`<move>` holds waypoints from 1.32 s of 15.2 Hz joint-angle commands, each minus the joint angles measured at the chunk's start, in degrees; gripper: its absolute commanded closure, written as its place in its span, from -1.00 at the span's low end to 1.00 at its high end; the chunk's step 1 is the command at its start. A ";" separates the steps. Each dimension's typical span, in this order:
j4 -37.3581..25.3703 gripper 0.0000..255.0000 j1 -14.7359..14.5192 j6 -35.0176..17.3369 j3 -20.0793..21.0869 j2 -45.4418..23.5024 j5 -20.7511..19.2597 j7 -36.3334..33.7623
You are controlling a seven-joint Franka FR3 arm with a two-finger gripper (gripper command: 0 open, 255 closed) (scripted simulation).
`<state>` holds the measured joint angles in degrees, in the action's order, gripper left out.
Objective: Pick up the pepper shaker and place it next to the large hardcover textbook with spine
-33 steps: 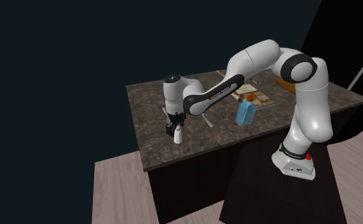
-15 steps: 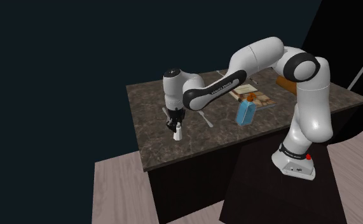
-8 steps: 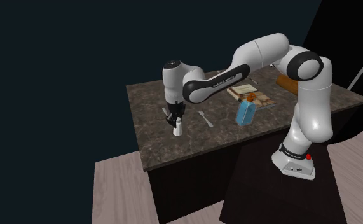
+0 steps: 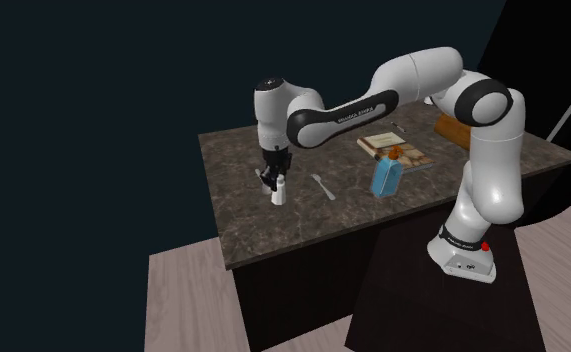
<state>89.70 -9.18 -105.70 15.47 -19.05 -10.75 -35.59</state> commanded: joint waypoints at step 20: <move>3.62 1.00 5.05 5.89 -1.86 10.70 3.13 8.03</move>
<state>92.24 -4.91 -99.73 14.02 -9.54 -7.97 -28.82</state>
